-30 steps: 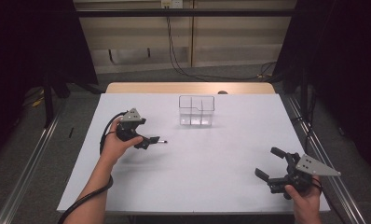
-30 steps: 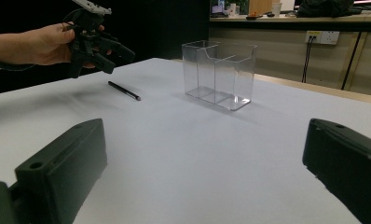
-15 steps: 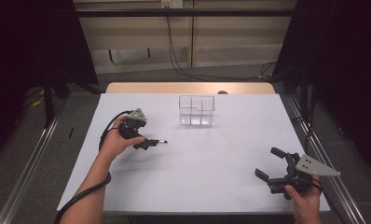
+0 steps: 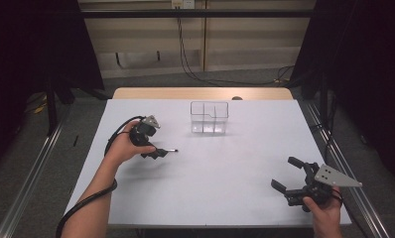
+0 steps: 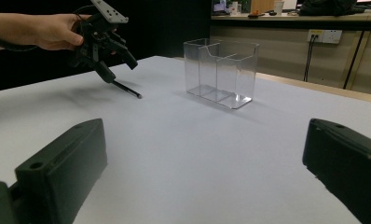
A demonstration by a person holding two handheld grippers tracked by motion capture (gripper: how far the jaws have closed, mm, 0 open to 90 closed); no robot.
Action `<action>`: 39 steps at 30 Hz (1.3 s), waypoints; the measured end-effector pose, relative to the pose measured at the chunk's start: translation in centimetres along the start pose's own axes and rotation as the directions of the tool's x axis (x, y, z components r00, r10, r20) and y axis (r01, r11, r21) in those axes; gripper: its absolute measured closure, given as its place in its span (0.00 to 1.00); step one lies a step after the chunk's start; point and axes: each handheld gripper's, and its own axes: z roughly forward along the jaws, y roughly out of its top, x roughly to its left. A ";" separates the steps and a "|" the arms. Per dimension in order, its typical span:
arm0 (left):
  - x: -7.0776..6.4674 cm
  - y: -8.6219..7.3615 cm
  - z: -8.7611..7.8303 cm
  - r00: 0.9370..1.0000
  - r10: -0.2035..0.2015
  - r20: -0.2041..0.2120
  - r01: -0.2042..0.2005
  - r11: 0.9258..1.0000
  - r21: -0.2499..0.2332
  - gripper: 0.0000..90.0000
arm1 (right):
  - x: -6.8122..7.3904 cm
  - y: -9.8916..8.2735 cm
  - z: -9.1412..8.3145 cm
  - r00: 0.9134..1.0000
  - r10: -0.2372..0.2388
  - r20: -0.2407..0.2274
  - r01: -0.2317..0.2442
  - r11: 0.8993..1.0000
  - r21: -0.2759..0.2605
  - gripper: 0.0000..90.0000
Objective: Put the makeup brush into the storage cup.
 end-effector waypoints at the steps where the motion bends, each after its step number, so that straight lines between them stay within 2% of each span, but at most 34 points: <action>1: 0.0 0.0 0.0 1.000 -0.005 0.002 0.005 1.000 0.007 0.00 | 0.0 0.0 0.0 1.000 0.000 0.000 0.000 1.000 0.000 0.00; 2: 0.0 0.1 0.0 1.000 -0.010 0.003 0.010 1.000 0.018 0.00 | 0.0 0.0 0.0 1.000 -0.001 0.000 0.001 1.000 0.001 0.00; 3: 0.2 0.1 0.0 1.000 0.014 0.005 -0.015 0.998 0.053 0.00 | 0.0 0.0 0.0 1.000 -0.001 0.000 0.001 1.000 0.001 0.00; 4: 0.2 0.1 0.2 1.000 -0.003 0.008 0.002 0.998 0.069 0.00 | 0.0 0.0 0.0 1.000 -0.002 -0.001 0.002 1.000 0.000 0.00; 5: 0.2 0.1 0.2 1.000 -0.003 0.008 0.002 0.998 0.069 0.00 | 0.0 0.0 0.0 1.000 -0.002 -0.001 0.002 1.000 0.000 0.00; 10: 0.4 0.1 0.5 1.000 0.000 -0.002 0.001 0.992 0.129 0.00 | 0.0 0.0 -0.1 1.000 -0.001 0.004 0.001 1.000 -0.002 0.00; 11: 0.4 0.2 0.4 1.000 0.011 0.005 -0.012 0.989 0.146 0.00 | 0.0 0.0 -0.1 1.000 -0.001 0.004 0.001 1.000 -0.002 0.00; 14: 0.4 0.2 0.5 1.000 0.001 0.003 -0.002 0.989 0.150 0.00 | 0.0 0.0 0.0 1.000 -0.001 0.005 0.001 1.000 0.000 0.00; 15: 0.5 0.4 0.4 1.000 0.015 0.006 -0.016 0.985 0.170 0.00 | 0.0 0.0 0.0 1.000 -0.001 0.005 0.001 1.000 -0.001 0.00; 22: 0.6 0.7 0.1 1.000 0.004 0.019 -0.007 0.984 0.177 0.02 | 0.0 0.0 -0.1 1.000 -0.001 0.004 0.001 1.000 -0.002 0.00; 24: 0.7 0.7 -0.1 1.000 0.006 0.023 -0.010 0.982 0.190 0.03 | -0.1 0.0 -0.1 1.000 -0.001 0.006 0.001 1.000 -0.001 0.00; 25: 0.8 0.7 -0.3 0.999 0.020 0.027 -0.025 0.977 0.211 0.05 | -0.1 0.0 -0.2 1.000 0.000 0.005 0.000 1.000 -0.003 0.00; 29: 0.9 0.6 -0.3 0.999 0.004 0.033 -0.011 0.976 0.218 0.06 | 0.0 0.0 -0.1 1.000 -0.001 0.003 0.001 1.000 0.000 0.00; 31: 1.0 0.6 -0.4 0.999 0.020 0.035 -0.028 0.973 0.230 0.09 | 0.0 0.0 -0.1 1.000 -0.002 0.003 0.002 1.000 0.001 0.00; 35: 1.2 0.3 -0.3 0.999 0.013 0.033 -0.021 0.971 0.239 0.13 | 0.0 -0.1 -0.1 1.000 0.001 0.005 -0.001 1.000 0.002 0.00; 39: 1.4 0.2 -0.2 0.999 0.035 0.035 -0.043 0.964 0.261 0.19 | -0.1 -0.1 -0.1 1.000 0.000 0.005 0.000 1.000 0.005 0.00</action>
